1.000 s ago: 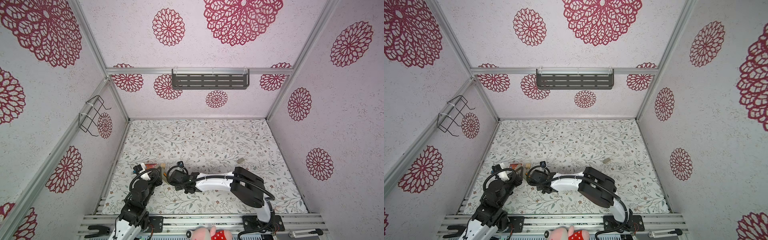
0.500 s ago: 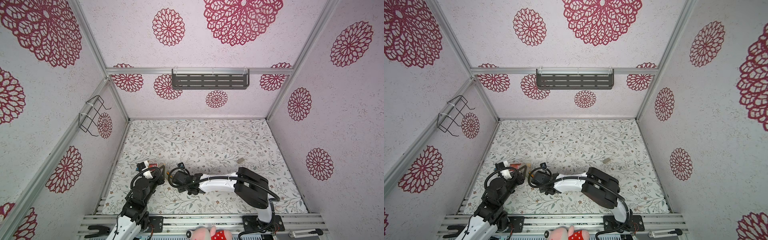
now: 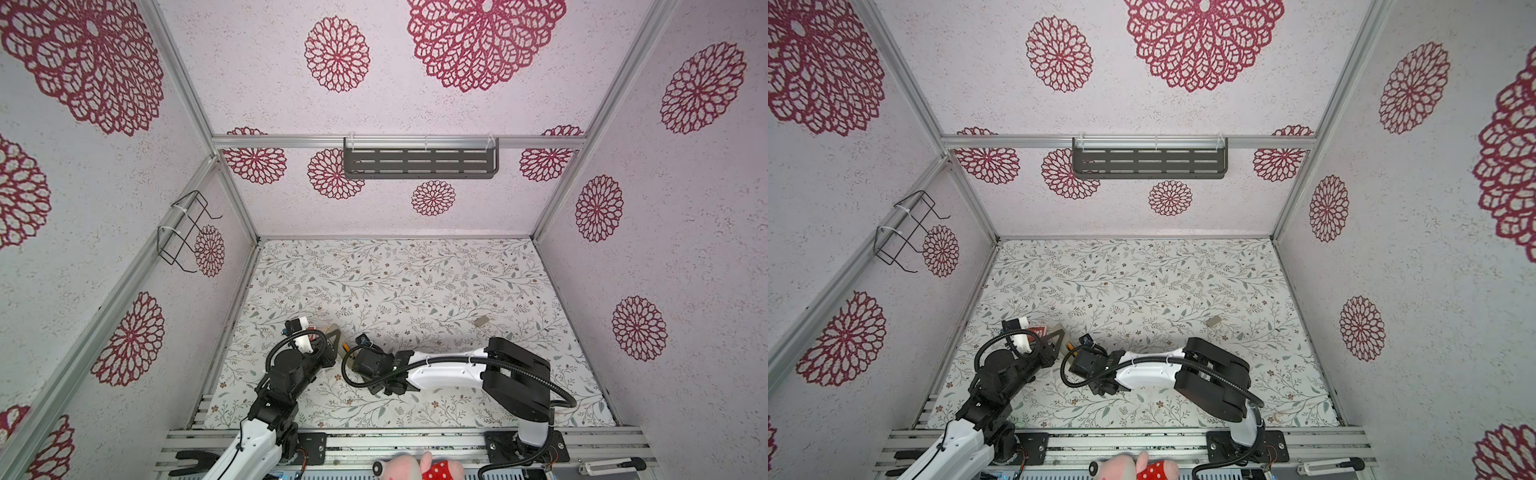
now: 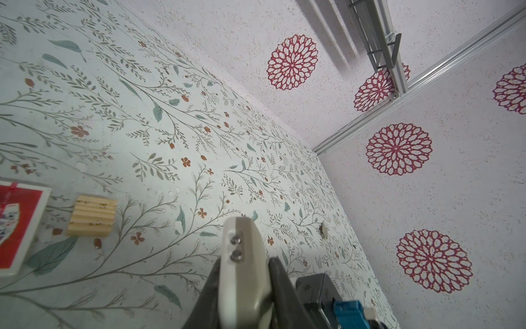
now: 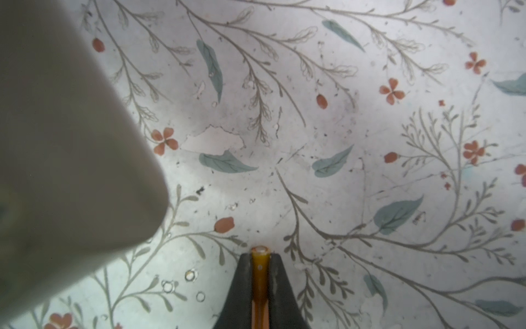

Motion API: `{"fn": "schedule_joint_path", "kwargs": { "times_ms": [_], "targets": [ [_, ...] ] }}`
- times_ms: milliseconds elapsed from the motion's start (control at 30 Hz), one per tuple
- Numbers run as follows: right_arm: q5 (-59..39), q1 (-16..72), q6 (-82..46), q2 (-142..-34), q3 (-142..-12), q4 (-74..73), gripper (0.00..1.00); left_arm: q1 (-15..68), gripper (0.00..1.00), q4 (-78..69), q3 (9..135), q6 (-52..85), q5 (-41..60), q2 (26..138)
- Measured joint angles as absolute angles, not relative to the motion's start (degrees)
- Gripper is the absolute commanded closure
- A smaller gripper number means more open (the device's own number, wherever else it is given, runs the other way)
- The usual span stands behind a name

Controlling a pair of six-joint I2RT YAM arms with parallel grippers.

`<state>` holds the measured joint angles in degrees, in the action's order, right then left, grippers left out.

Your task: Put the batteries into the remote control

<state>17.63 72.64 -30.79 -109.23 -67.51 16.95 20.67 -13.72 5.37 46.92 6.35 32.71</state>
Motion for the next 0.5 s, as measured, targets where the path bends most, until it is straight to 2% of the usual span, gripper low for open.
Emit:
{"fn": "schedule_joint_path", "kwargs": {
  "times_ms": [200,500],
  "targets": [
    [17.3,72.7,-28.1,-107.2,-64.8,16.6,0.90,20.6,1.00,-16.4,5.7,46.1,8.6,37.8],
    [17.1,72.6,-25.4,-106.7,-64.3,17.0,0.74,20.6,1.00,-16.4,5.7,45.0,9.4,36.4]
  ]
}}
